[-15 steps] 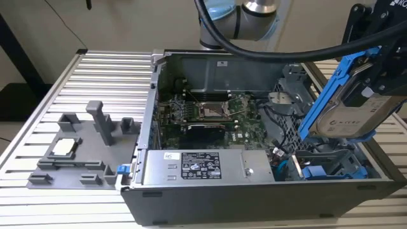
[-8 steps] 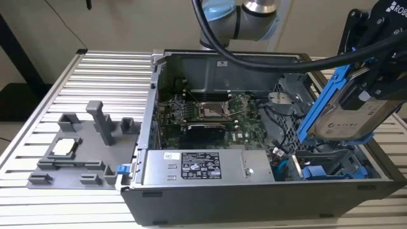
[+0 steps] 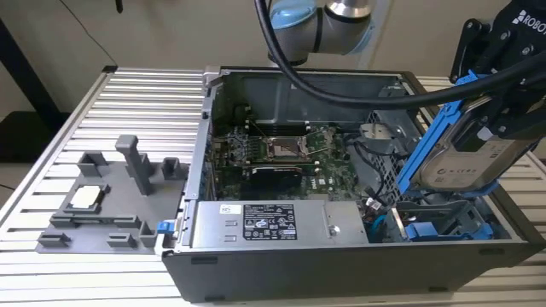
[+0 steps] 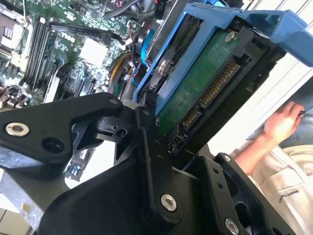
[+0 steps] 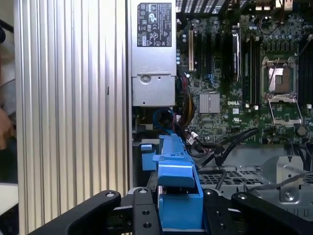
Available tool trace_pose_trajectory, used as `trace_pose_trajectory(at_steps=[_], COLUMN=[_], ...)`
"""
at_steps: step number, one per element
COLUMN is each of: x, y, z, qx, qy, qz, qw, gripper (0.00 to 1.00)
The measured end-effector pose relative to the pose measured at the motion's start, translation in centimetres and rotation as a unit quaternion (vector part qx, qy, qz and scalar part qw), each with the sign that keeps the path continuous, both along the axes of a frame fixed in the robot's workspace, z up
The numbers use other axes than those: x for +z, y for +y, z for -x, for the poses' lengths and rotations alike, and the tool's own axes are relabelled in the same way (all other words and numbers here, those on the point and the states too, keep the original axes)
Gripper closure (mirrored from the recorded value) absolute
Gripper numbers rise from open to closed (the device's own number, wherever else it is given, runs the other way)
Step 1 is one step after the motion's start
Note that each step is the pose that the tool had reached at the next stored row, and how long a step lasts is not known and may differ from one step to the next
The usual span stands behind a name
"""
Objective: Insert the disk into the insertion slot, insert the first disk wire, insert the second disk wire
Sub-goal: 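Insert the disk into the insertion slot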
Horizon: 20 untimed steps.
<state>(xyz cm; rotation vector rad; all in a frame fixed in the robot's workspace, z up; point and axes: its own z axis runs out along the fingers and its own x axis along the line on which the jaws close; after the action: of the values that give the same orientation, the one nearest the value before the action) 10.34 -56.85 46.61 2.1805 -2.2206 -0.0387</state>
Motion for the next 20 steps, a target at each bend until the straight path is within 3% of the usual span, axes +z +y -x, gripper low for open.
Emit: trace_pose_trajectory(at_steps=[6, 14, 20], x=[-0.49, -1.13, -1.37], y=[-0.03, -0.10, -0.18], z=[-0.03, -1.01, -1.20], qx=[0.000, 0.015, 0.020], qy=[-0.0007, 0.0005, 0.0007], qz=[-0.0001, 0.0000, 0.0001], qw=[1.0000, 0.9999, 0.9998], gripper=[0.67, 0.67, 0.67])
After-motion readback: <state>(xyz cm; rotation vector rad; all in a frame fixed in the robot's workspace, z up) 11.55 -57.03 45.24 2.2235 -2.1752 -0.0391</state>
